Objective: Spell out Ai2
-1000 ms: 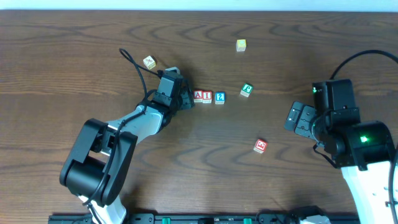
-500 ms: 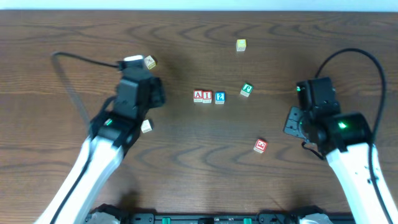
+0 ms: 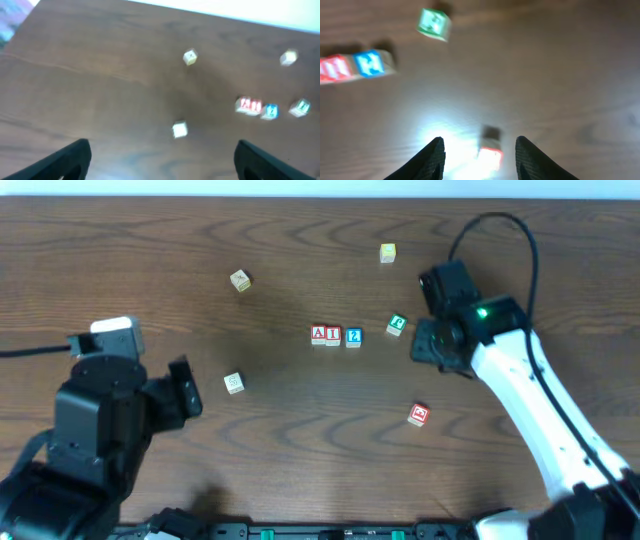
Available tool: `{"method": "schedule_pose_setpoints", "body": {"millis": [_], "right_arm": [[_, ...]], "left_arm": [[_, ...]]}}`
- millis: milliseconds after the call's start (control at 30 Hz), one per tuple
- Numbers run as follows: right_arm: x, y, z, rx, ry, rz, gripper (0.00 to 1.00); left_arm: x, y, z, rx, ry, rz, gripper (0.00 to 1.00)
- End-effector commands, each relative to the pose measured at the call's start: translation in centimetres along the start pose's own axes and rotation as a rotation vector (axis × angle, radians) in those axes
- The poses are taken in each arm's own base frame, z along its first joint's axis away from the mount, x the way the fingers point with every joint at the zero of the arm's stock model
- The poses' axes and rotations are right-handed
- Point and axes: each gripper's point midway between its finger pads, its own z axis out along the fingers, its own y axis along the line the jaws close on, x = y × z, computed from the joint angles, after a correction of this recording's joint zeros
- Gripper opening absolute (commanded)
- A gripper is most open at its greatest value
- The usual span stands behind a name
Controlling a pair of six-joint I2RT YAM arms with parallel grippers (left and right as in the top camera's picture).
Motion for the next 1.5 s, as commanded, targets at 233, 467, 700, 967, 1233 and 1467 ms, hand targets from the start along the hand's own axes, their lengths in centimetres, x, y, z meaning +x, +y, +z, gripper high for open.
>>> {"method": "schedule_pose_setpoints", "body": {"millis": [233,467,700,967,1233,1467], "right_arm": [[-1.6,3.3,4.2,-0.025,0.036,-0.041,0.46],[-1.4,5.7,8.5,-0.041,0.066,-0.075,0.49],[0.0,8.2,11.4,-0.064,0.105,-0.12,0.48],[0.6,9.0,13.6,-0.057,0.107,-0.14,0.48],[0.3,9.8,14.7,-0.064,0.08,-0.174,0.48],[-0.6,9.4,14.8,-0.029,0.035,-0.2,0.49]], "left_arm": [[6.3,-2.9,-2.4,0.224,0.309,0.022,0.95],[6.6,-2.4,-2.4,0.2,0.318,0.028,0.96],[6.6,-2.1,-2.3,0.184,0.315,0.029,0.95],[6.5,-2.1,-2.3,0.182,0.313,0.03,0.96],[6.4,-2.1,-2.2,0.184,0.307,0.028,0.95],[6.2,-2.2,-2.2,0.187,0.3,0.027,0.95]]}}
